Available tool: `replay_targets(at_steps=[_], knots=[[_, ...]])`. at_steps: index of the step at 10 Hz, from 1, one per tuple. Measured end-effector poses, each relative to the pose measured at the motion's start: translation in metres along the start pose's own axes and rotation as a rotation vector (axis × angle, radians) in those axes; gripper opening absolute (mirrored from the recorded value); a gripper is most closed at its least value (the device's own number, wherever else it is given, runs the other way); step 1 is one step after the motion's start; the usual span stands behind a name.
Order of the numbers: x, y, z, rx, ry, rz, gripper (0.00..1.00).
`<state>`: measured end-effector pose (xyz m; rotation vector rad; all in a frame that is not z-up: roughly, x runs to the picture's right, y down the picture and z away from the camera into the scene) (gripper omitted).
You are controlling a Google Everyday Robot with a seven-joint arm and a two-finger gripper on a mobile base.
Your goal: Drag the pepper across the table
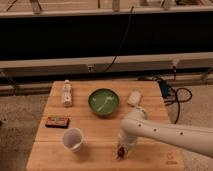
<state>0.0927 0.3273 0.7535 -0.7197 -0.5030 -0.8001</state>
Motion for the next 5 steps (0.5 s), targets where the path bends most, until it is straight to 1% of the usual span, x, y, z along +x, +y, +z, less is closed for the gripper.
replay_targets(at_steps=[5], knots=[[0.0003,0.0003,0.0004,0.002,-0.003,0.0,0.02]])
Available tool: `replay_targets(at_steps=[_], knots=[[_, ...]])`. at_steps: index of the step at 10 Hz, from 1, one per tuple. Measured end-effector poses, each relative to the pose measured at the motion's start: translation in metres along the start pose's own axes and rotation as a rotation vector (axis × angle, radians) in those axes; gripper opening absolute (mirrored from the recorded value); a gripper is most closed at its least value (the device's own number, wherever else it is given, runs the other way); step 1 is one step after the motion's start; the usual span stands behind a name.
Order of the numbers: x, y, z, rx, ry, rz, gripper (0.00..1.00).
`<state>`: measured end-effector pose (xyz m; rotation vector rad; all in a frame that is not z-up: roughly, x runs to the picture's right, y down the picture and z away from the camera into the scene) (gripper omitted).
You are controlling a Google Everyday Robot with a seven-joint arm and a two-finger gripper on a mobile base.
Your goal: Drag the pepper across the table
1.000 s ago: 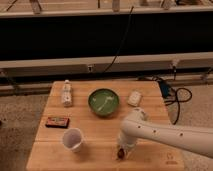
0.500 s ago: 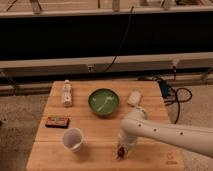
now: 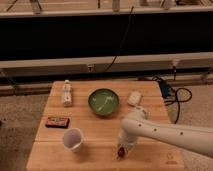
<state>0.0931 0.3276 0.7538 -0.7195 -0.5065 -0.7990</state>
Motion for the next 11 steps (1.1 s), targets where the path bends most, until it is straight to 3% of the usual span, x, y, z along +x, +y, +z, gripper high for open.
replay_targets(at_steps=[11], knots=[[0.0022,0.0005,0.0003,0.005,-0.009,-0.002,0.02]])
